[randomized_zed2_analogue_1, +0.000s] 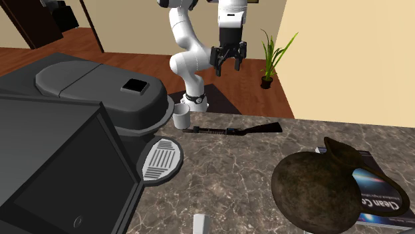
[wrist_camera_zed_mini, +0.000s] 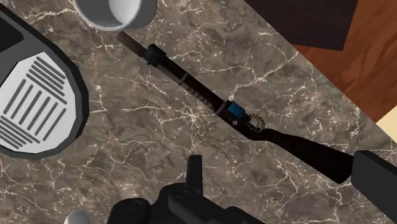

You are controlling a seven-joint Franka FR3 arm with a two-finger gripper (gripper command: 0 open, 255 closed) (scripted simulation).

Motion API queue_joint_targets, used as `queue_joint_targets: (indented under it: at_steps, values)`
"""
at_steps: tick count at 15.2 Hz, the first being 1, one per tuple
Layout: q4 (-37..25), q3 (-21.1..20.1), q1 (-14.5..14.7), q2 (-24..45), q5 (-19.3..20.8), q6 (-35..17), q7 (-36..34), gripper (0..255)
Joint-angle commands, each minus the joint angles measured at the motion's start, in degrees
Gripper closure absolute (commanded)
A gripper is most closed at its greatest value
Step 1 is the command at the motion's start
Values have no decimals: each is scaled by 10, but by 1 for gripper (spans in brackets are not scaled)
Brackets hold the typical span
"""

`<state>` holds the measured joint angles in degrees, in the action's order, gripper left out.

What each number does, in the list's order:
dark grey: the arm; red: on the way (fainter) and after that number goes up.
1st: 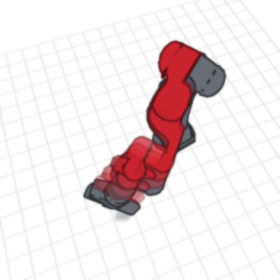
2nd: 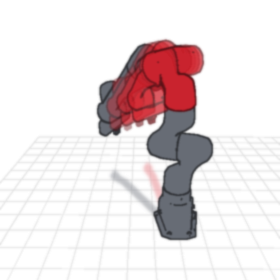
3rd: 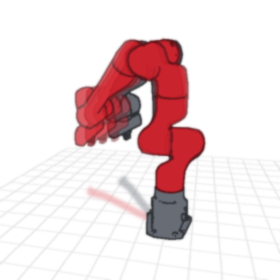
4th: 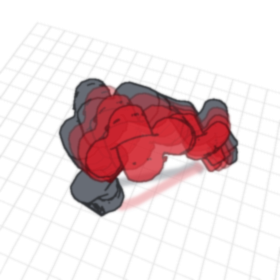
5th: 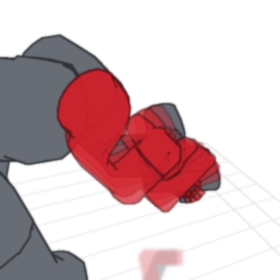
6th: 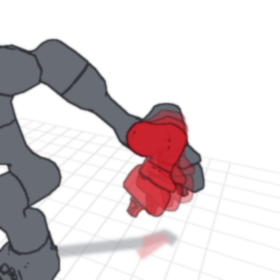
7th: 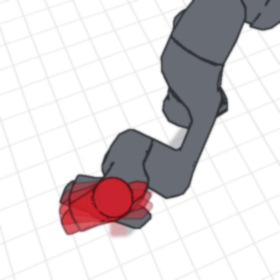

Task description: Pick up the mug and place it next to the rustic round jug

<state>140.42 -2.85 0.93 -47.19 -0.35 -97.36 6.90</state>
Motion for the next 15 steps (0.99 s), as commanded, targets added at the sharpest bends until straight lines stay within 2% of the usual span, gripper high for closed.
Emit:
queue_joint_targets:
  at_steps: [1, 8, 15]
  values:
    - [0, 0, 0, 0, 0, 0, 0, 0]
    - [128, 48, -28, -71, 46, -39, 47, 0]
    - [239, 108, -81, -127, 115, -80, 103, 0]
